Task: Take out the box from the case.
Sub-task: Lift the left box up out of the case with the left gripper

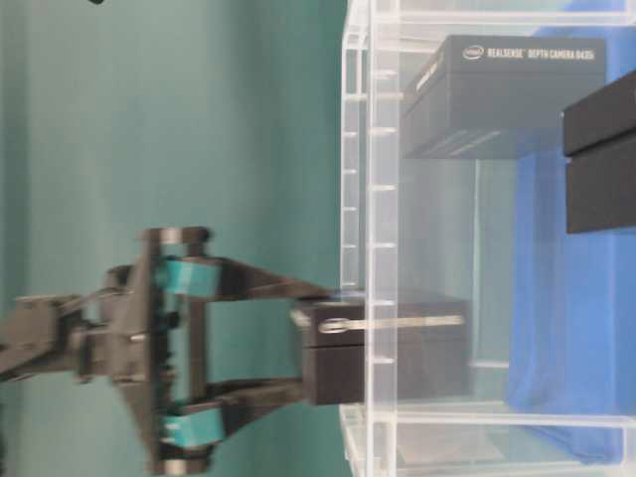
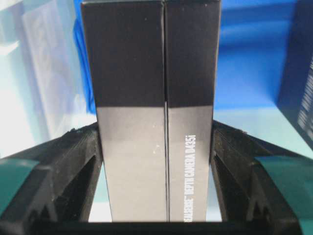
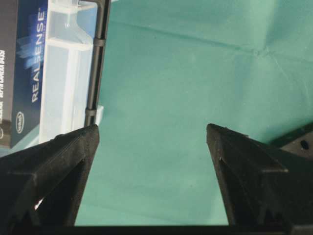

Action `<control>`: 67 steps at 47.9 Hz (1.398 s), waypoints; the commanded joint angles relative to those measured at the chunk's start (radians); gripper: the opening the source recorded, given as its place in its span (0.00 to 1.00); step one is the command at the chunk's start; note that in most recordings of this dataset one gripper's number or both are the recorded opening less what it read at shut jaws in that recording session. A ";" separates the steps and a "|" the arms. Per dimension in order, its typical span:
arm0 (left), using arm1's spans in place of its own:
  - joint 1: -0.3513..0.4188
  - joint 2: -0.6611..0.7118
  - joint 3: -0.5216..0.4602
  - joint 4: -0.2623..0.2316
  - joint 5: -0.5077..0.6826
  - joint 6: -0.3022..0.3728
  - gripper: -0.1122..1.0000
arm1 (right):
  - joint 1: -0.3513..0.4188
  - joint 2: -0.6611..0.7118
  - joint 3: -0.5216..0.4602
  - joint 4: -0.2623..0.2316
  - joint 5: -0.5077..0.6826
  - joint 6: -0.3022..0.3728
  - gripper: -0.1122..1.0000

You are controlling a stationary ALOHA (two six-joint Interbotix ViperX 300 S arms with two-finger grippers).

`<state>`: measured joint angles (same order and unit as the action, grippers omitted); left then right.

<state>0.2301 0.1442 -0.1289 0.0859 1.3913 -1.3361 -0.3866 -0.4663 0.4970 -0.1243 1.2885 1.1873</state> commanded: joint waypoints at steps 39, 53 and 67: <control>-0.006 -0.109 -0.293 0.006 0.288 0.006 0.63 | 0.000 -0.012 -0.009 -0.003 -0.005 -0.002 0.87; -0.006 -0.114 -0.278 0.009 0.288 0.005 0.63 | 0.000 -0.012 -0.009 -0.003 -0.005 -0.002 0.87; -0.006 -0.115 -0.276 0.012 0.287 0.006 0.63 | 0.000 -0.012 -0.009 -0.003 -0.005 0.000 0.87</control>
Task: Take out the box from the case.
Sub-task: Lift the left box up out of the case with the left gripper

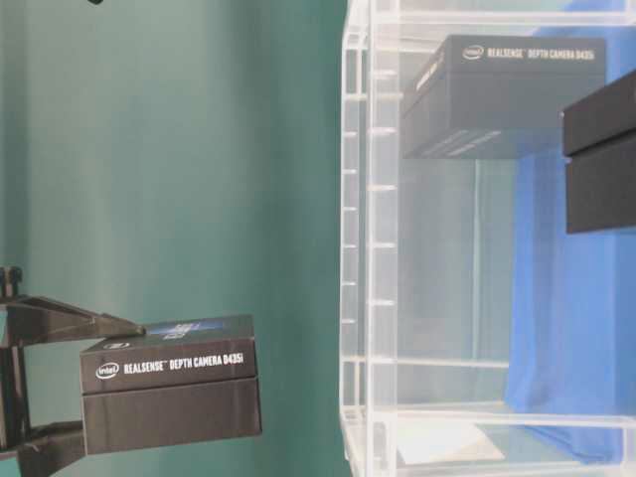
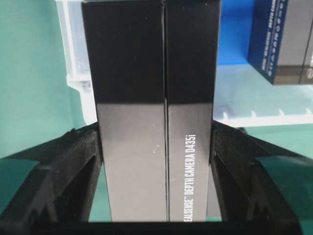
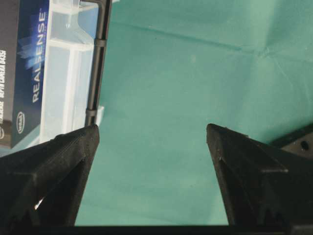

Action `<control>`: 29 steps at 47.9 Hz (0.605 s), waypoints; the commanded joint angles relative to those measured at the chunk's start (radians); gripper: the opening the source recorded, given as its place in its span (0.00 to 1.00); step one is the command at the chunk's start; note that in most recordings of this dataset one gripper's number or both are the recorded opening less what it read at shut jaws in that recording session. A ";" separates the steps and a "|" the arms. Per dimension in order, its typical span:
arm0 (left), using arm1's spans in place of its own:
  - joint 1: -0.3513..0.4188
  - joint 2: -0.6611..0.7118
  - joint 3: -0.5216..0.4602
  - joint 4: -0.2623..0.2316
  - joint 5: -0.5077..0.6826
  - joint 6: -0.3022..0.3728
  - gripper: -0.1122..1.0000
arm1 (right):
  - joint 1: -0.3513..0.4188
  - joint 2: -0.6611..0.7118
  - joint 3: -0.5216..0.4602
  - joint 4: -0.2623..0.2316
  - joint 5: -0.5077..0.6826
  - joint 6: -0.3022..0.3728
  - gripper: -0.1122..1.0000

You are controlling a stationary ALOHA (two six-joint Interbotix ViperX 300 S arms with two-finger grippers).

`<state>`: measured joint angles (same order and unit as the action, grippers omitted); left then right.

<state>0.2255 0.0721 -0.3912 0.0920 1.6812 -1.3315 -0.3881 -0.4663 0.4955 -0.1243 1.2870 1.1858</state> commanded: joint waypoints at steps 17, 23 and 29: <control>-0.002 -0.041 -0.012 0.008 -0.003 0.014 0.63 | 0.002 -0.012 -0.008 -0.003 -0.003 0.002 0.87; -0.002 -0.043 -0.012 0.008 -0.003 0.014 0.63 | 0.003 -0.012 -0.008 -0.003 -0.003 0.002 0.87; -0.002 -0.043 -0.012 0.008 -0.003 0.014 0.63 | 0.003 -0.014 -0.009 -0.002 -0.003 0.002 0.87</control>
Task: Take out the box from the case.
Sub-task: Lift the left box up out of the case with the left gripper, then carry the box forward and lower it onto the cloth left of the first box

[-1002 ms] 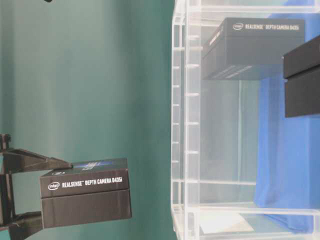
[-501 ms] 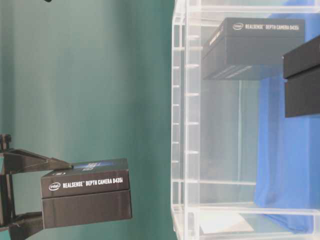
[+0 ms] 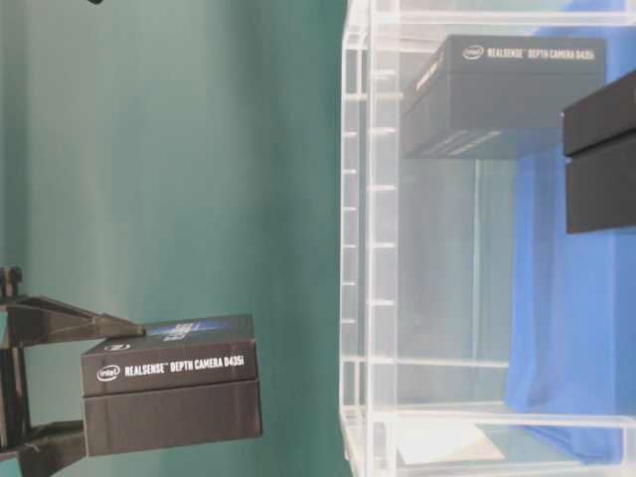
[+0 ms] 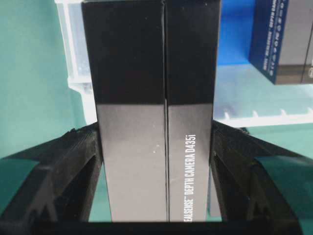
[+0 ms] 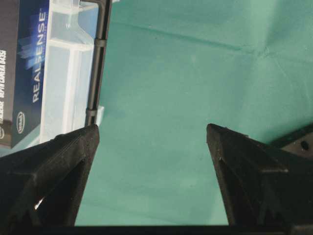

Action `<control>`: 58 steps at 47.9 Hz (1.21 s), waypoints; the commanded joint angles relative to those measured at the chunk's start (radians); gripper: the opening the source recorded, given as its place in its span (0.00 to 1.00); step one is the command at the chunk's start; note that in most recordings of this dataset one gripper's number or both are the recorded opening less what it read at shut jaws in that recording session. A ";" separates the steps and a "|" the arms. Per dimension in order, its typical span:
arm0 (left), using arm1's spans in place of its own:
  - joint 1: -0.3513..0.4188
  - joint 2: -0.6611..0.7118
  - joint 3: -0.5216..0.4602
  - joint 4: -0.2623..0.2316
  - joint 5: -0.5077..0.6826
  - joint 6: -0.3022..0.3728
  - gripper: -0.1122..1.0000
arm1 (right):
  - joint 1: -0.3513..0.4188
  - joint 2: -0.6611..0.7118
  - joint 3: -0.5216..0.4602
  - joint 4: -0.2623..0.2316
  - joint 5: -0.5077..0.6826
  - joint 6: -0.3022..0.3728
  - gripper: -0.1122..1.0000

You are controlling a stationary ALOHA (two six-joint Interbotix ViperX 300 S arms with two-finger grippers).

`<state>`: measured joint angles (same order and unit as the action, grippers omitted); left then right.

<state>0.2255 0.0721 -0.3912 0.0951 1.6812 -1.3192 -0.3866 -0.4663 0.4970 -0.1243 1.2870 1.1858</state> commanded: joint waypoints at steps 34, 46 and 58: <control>-0.077 -0.048 0.002 0.003 -0.003 -0.034 0.63 | 0.011 -0.012 -0.009 -0.002 0.000 0.000 0.87; -0.232 -0.063 0.043 0.003 -0.003 -0.181 0.63 | 0.011 -0.012 -0.009 -0.003 -0.002 -0.003 0.87; -0.374 -0.067 0.064 0.005 -0.003 -0.353 0.63 | 0.011 -0.012 -0.009 -0.005 -0.002 -0.025 0.87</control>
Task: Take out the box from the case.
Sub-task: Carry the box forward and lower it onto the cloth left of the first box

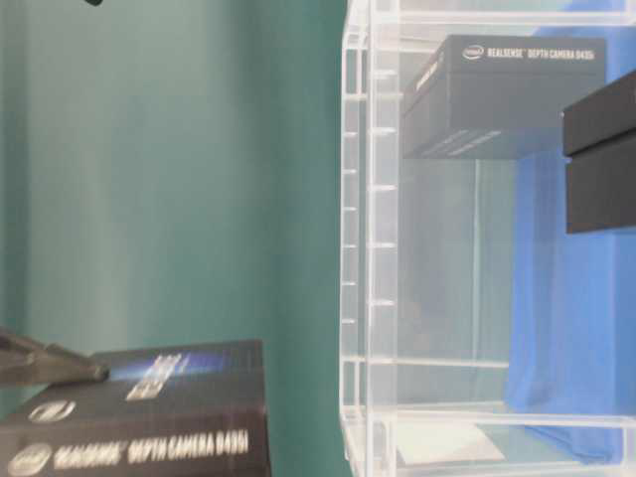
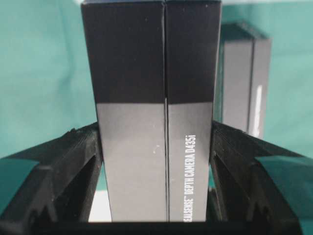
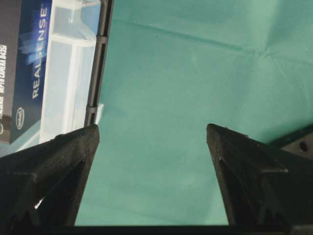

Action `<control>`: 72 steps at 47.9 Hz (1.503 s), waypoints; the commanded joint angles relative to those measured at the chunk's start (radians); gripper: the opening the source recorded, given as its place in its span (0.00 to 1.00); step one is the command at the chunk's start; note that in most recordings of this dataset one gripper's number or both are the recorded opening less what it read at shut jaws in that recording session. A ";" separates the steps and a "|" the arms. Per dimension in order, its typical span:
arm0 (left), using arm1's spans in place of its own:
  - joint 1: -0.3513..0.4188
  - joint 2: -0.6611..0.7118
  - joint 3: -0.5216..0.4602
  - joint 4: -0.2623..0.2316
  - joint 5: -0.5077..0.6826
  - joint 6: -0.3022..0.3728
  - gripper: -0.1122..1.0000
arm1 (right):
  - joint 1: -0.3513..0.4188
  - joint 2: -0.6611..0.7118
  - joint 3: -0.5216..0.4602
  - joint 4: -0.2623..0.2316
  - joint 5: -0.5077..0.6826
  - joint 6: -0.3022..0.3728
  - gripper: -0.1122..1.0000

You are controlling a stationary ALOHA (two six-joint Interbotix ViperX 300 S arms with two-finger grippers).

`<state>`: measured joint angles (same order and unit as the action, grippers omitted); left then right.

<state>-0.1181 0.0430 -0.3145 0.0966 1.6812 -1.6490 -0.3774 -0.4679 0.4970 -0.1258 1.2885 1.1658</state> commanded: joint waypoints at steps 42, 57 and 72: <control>-0.187 -0.020 -0.012 0.012 -0.012 -0.224 0.63 | 0.002 -0.011 -0.009 -0.002 -0.002 -0.009 0.87; -0.193 -0.018 0.098 0.012 -0.147 -0.225 0.63 | 0.002 -0.011 -0.008 -0.003 -0.002 -0.009 0.87; -0.198 -0.015 0.302 0.014 -0.281 -0.229 0.63 | 0.002 -0.011 -0.008 -0.002 -0.002 -0.009 0.87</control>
<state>-0.3099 0.0430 -0.0353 0.1043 1.4220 -1.8776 -0.3774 -0.4679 0.4970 -0.1258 1.2901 1.1566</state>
